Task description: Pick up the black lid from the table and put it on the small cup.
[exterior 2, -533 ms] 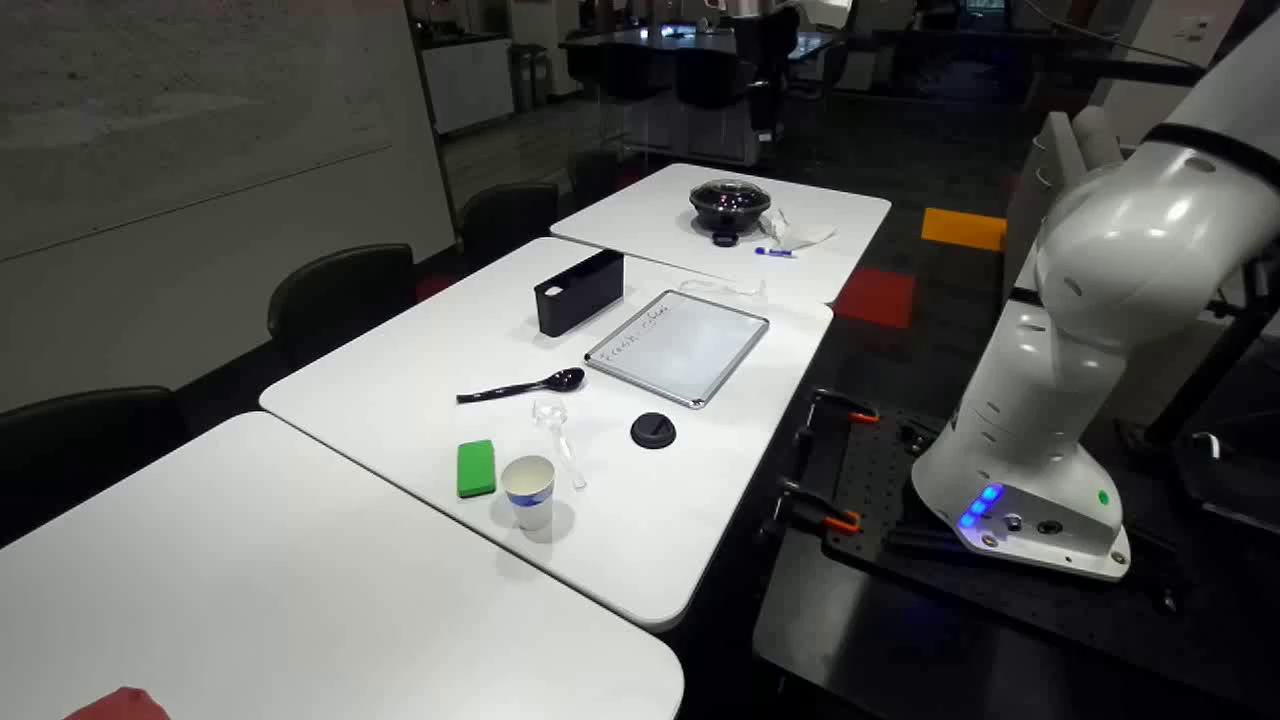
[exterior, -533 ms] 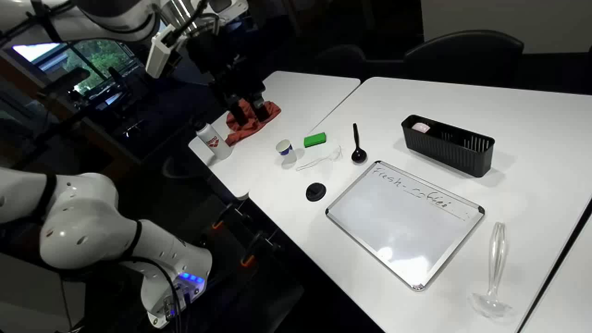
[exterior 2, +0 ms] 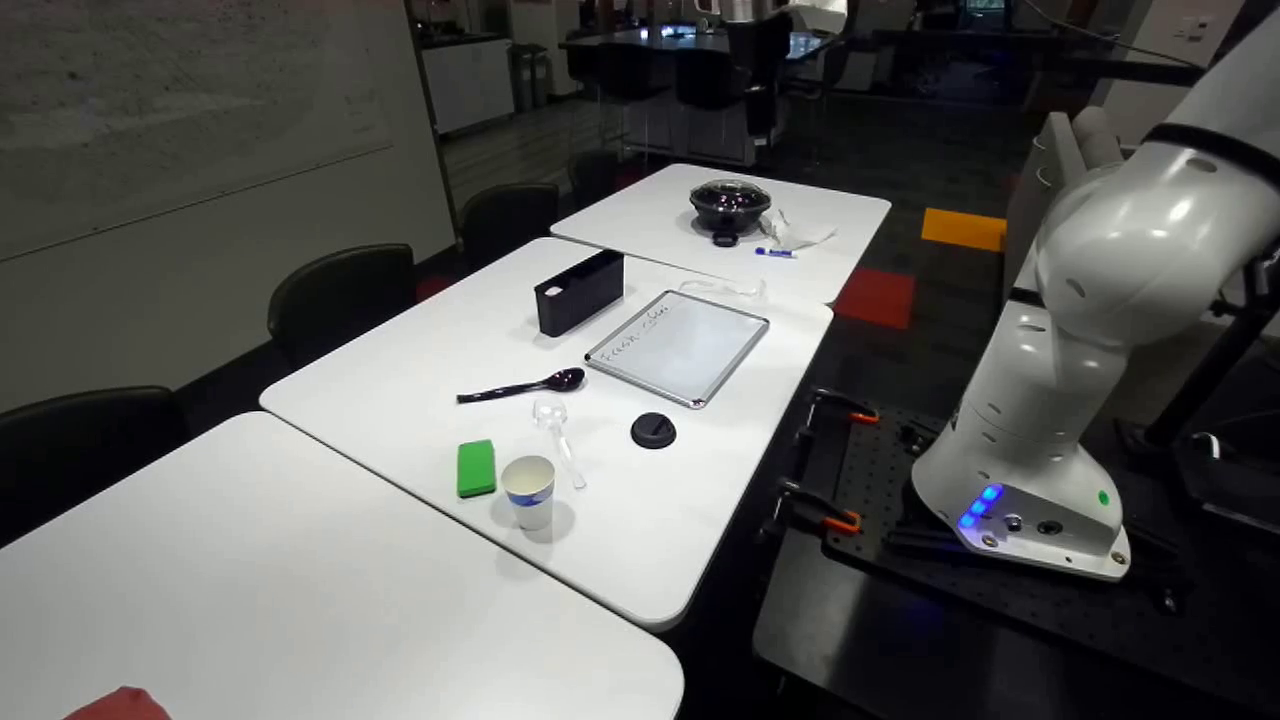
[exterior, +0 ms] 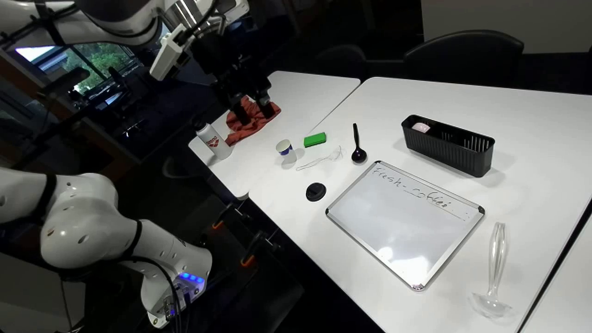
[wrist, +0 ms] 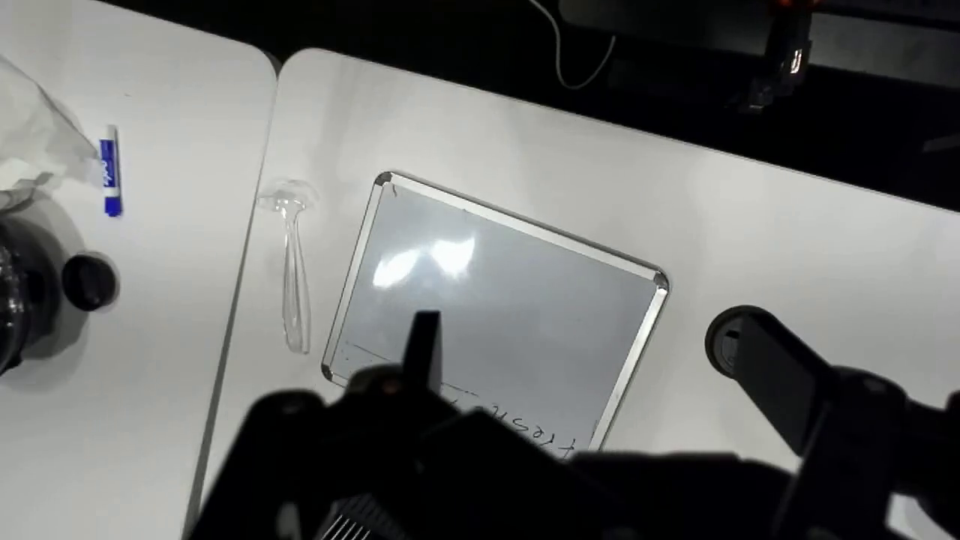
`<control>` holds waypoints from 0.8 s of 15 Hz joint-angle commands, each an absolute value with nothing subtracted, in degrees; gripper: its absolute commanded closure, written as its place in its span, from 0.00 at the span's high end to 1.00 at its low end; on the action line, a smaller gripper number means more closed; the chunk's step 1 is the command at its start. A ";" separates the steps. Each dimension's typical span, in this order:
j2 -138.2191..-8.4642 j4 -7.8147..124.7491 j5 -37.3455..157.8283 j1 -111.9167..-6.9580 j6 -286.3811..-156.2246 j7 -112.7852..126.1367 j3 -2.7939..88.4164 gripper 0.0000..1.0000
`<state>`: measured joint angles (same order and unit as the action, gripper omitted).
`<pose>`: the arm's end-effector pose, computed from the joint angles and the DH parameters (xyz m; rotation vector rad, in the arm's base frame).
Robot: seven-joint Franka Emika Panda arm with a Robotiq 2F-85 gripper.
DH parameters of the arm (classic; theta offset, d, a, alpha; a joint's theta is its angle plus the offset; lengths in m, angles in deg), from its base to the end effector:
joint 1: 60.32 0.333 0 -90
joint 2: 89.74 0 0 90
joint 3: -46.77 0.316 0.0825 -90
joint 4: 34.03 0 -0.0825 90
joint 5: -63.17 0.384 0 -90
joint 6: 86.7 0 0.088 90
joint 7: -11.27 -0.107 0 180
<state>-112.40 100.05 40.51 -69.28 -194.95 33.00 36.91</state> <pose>0.3938 -0.1690 0.4821 2.8499 0.2885 -0.2251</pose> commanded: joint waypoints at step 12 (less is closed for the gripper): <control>-91.81 114.73 51.20 -67.96 -232.54 66.26 32.21 1.00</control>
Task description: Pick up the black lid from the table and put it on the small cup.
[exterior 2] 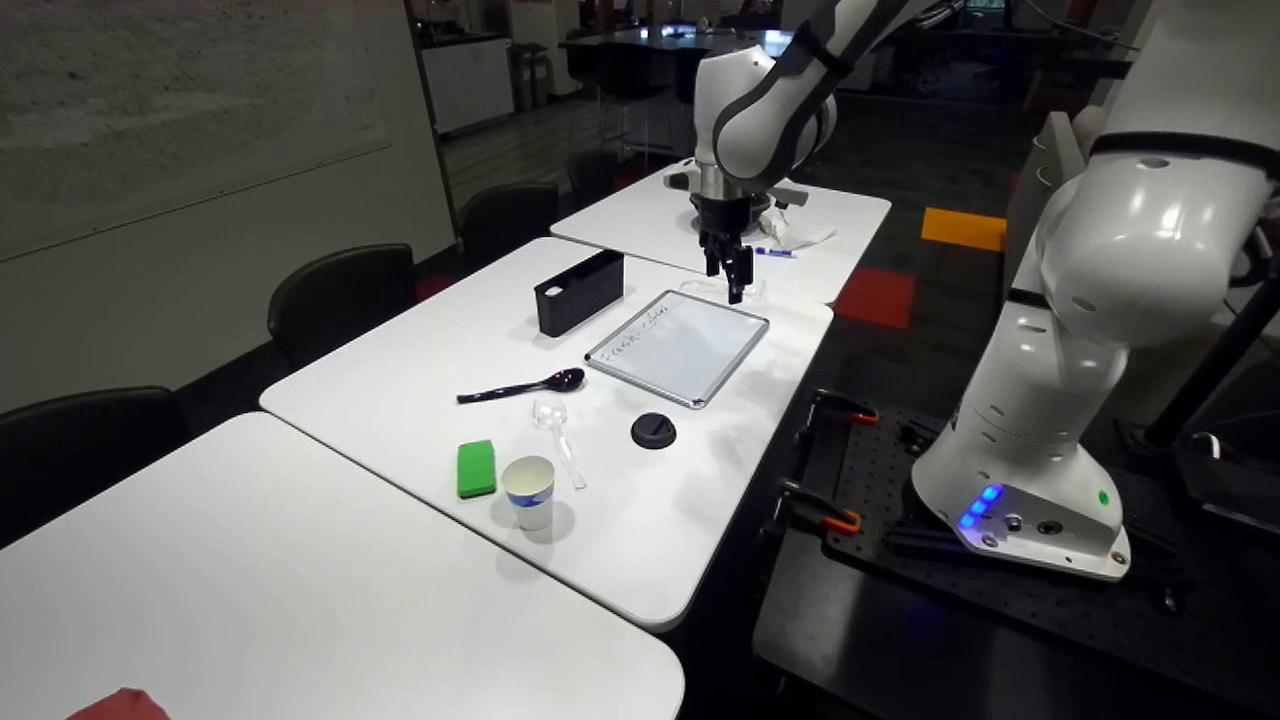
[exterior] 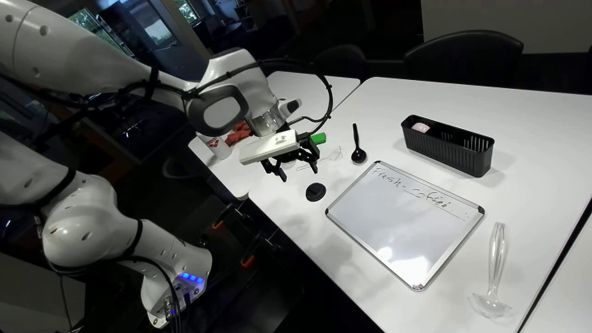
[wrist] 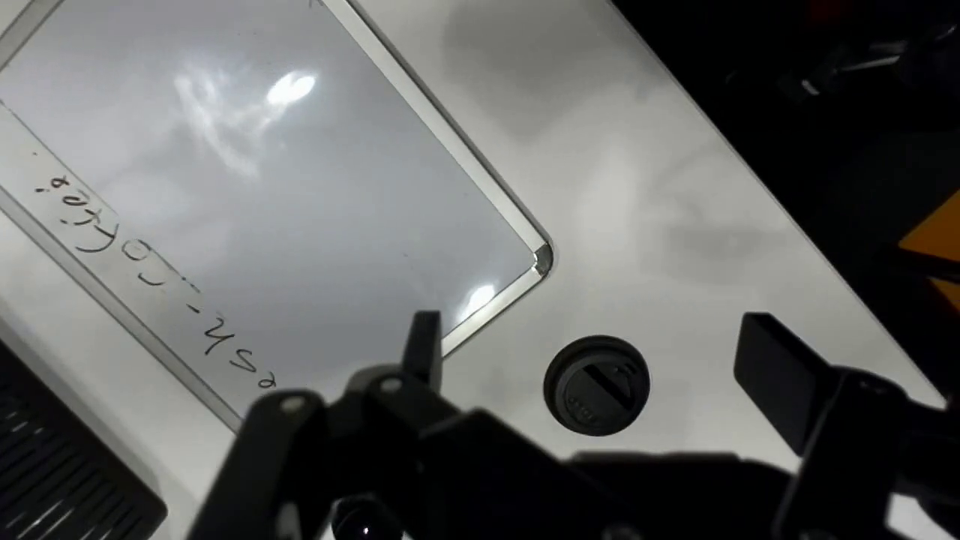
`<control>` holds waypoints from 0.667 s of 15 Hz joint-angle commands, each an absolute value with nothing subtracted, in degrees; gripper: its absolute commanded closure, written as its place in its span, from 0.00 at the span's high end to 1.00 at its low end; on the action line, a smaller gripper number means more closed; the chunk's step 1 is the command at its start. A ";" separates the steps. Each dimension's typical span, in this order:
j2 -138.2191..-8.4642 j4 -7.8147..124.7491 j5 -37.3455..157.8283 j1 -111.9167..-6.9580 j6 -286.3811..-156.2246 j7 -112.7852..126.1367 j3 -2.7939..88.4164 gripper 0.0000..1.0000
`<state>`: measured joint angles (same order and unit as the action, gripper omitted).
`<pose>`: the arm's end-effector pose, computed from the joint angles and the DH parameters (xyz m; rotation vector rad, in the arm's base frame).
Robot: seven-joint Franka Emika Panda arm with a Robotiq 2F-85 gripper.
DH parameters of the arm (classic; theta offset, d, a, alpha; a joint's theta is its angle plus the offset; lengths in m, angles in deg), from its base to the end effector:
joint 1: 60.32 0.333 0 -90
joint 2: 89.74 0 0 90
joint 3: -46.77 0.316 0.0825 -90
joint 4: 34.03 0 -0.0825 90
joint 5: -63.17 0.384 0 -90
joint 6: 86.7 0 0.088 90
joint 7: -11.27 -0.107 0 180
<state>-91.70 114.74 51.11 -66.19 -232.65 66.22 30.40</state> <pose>0.4057 -0.1622 0.2664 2.8544 1.1180 -0.1206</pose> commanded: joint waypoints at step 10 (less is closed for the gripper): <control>-84.50 113.55 57.40 -66.98 -236.64 66.02 35.71 1.00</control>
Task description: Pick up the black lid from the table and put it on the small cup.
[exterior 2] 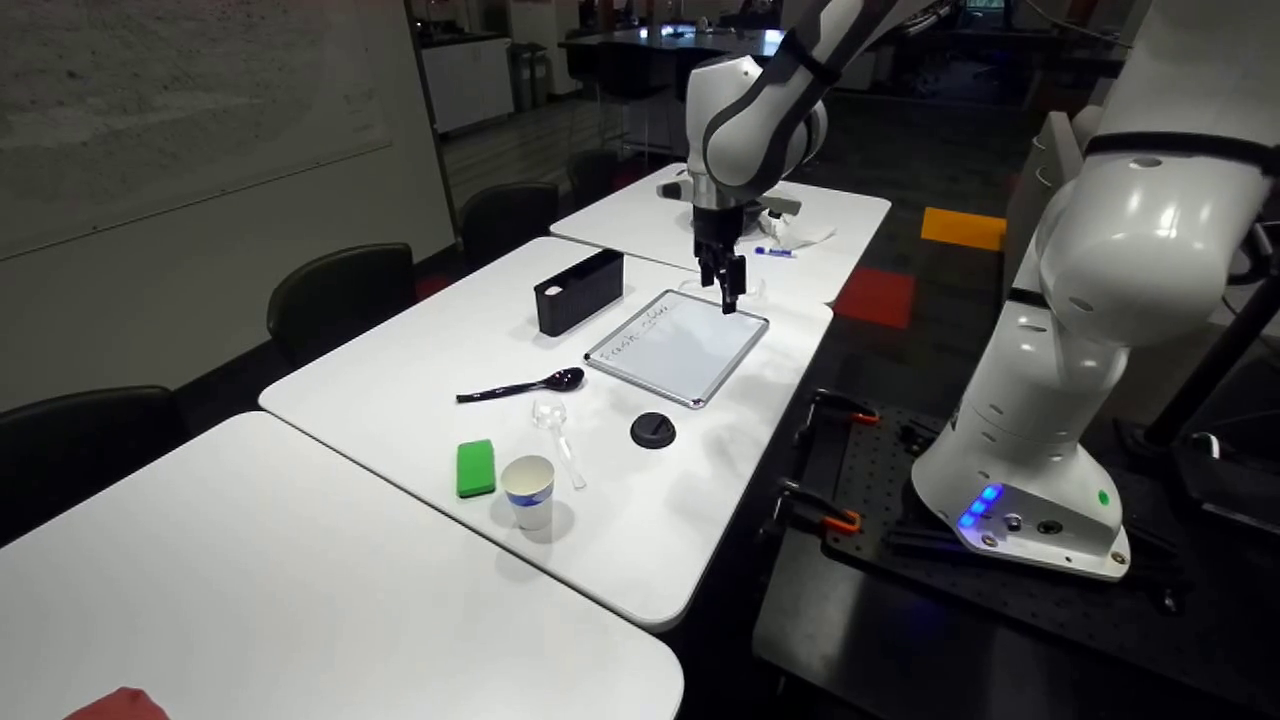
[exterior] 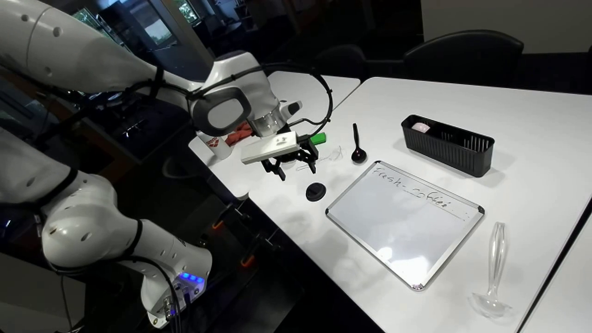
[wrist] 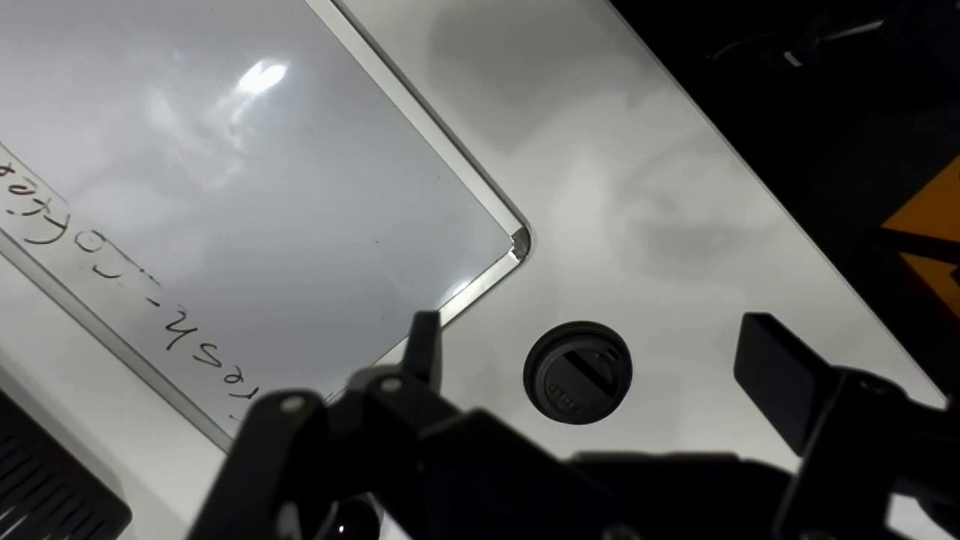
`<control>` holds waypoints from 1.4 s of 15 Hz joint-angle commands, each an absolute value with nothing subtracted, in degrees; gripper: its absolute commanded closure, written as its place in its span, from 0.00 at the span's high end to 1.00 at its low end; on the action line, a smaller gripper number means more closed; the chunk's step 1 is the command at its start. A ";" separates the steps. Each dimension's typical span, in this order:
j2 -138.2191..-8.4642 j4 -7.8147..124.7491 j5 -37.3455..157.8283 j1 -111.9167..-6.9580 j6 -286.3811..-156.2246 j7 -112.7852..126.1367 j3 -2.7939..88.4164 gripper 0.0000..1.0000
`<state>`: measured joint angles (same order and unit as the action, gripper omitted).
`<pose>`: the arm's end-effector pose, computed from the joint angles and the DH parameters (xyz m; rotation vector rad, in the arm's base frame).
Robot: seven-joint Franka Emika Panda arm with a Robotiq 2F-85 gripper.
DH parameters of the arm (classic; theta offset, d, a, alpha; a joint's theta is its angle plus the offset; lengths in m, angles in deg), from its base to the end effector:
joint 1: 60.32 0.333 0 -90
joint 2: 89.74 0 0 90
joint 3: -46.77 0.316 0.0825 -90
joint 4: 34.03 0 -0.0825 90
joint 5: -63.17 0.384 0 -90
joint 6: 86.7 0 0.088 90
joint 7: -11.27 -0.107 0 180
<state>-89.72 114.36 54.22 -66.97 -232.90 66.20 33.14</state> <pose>0.4113 -0.1497 0.2547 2.8882 1.1141 -0.1270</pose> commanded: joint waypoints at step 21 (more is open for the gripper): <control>-55.33 104.85 44.37 -66.52 -261.39 48.85 42.51 1.00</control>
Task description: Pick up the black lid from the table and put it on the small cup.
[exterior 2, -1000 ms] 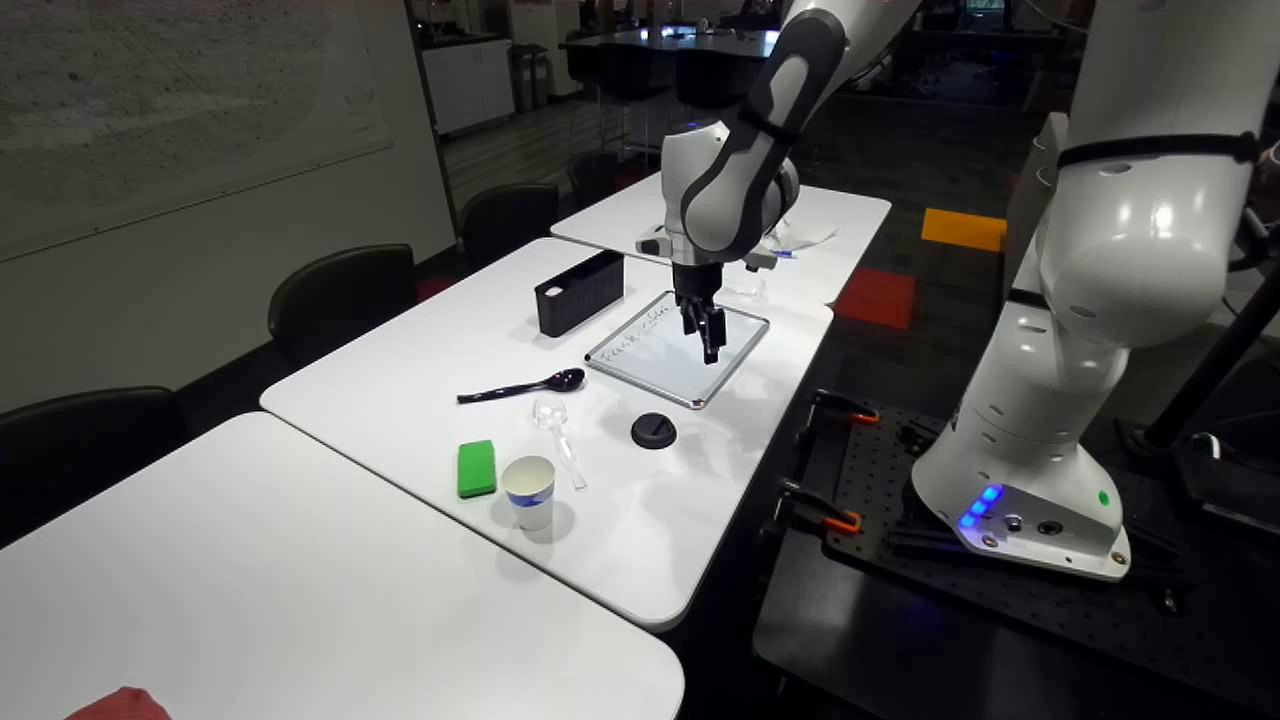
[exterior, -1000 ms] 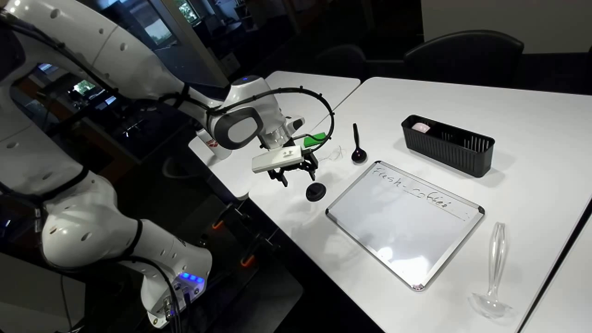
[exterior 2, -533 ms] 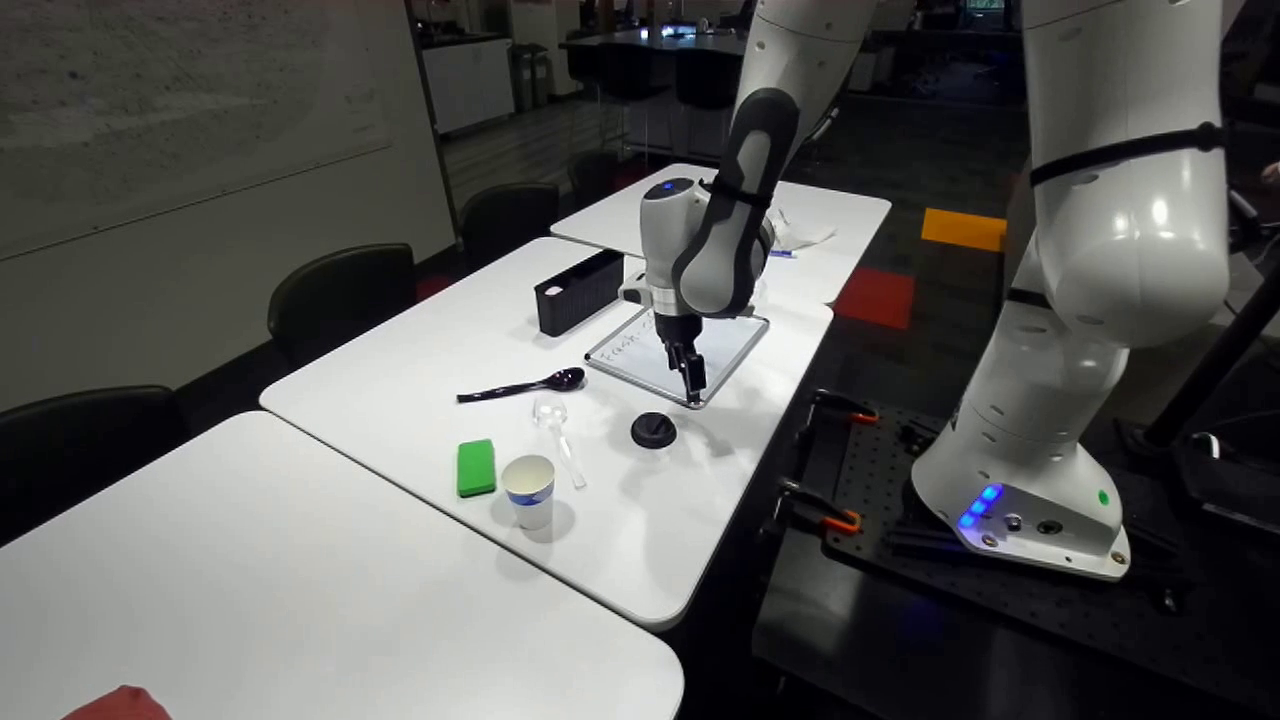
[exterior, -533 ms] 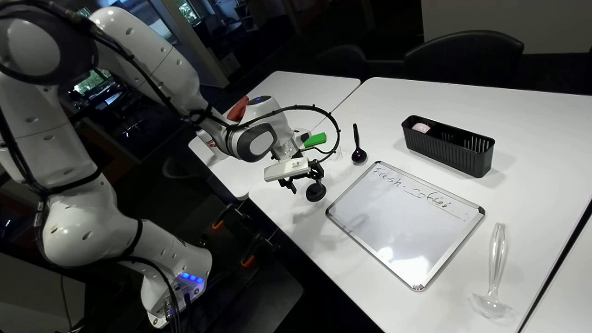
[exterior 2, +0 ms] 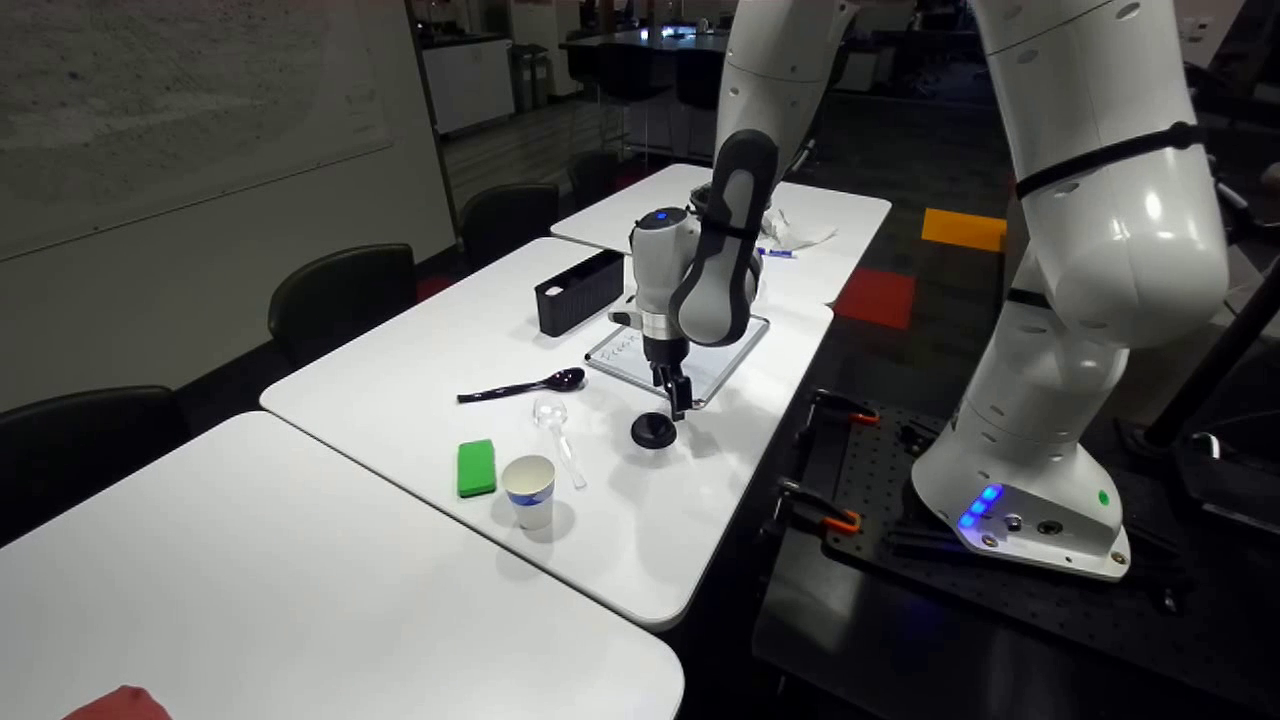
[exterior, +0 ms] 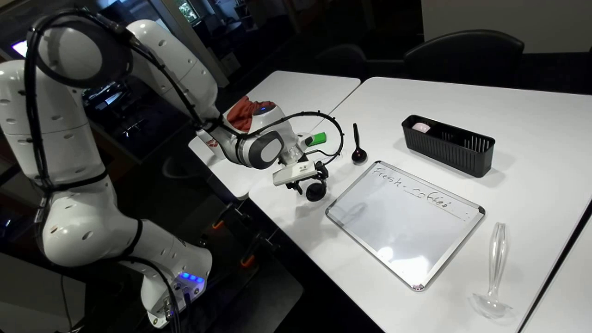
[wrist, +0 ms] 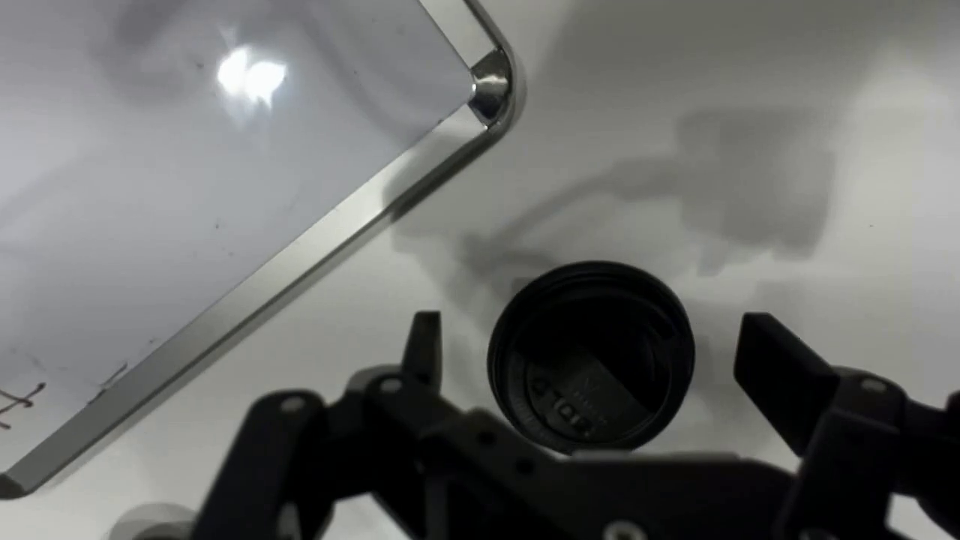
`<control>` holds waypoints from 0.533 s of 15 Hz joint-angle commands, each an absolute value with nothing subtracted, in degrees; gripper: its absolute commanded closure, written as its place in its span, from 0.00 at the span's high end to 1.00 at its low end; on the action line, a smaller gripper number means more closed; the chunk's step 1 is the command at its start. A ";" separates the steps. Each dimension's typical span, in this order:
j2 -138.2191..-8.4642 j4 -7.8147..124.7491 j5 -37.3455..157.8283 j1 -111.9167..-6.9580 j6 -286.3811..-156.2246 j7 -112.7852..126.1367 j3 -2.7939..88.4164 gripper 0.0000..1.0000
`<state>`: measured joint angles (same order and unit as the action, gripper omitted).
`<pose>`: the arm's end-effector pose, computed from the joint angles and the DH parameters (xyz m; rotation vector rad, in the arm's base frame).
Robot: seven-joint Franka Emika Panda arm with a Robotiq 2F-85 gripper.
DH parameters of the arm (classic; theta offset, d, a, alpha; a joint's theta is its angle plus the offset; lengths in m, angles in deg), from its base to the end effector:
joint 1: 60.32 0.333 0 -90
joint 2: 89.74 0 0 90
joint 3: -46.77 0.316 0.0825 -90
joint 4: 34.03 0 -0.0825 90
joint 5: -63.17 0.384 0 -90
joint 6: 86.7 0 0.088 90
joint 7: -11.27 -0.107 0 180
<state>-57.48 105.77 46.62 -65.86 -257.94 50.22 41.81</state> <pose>0.4520 -0.0690 0.0787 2.8289 1.1886 -0.0822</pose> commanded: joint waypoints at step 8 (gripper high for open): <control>-50.98 103.97 41.42 -66.26 -268.46 49.23 43.04 1.00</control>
